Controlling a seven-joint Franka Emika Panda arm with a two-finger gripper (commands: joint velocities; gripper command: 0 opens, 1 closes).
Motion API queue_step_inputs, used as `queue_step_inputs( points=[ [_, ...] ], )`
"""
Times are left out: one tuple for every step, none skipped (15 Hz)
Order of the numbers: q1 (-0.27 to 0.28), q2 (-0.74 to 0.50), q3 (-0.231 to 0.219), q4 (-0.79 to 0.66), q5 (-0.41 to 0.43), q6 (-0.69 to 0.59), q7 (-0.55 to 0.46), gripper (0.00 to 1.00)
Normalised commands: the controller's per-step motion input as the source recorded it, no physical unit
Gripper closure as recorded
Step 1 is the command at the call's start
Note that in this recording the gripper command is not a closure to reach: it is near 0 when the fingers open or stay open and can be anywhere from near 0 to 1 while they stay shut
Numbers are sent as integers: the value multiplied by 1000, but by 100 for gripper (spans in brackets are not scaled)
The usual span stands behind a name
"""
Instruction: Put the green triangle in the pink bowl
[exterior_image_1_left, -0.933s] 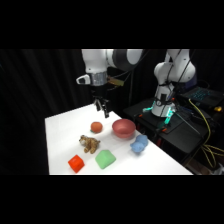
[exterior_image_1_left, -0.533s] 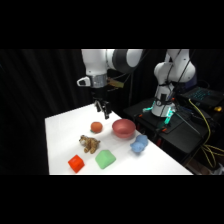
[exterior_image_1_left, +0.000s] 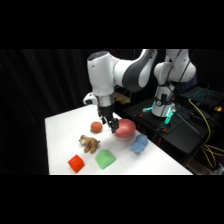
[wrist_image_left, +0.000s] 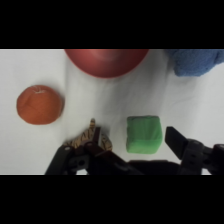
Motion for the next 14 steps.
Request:
queue_step_inputs(
  points=[
    [172,298,61,242,-229,4,205,0],
    [163,307,51,280,-219,-20,176,0],
    [153,326,42,329,-207,-41,143,0],
    [139,340,33,377,-190,-67,107,0],
    [132,355,16,417,-193,-71,101,0],
    [119,361,6,436,-182,-65,81,0],
    [101,366,1,448,-161,-59,56,0],
    [86,372,-2,450,-144,-49,31,0],
    [67,355,-8,439,-124,-52,4,0],
    [41,332,-7,409,-94,-45,-36,0],
    [22,307,-11,384,-77,-41,-64,0],
    [2,304,-13,374,-54,-33,-88,0],
    [-13,281,-14,352,-38,-35,-117,0],
    [-24,269,-17,338,-43,-32,-155,0]
  ],
)
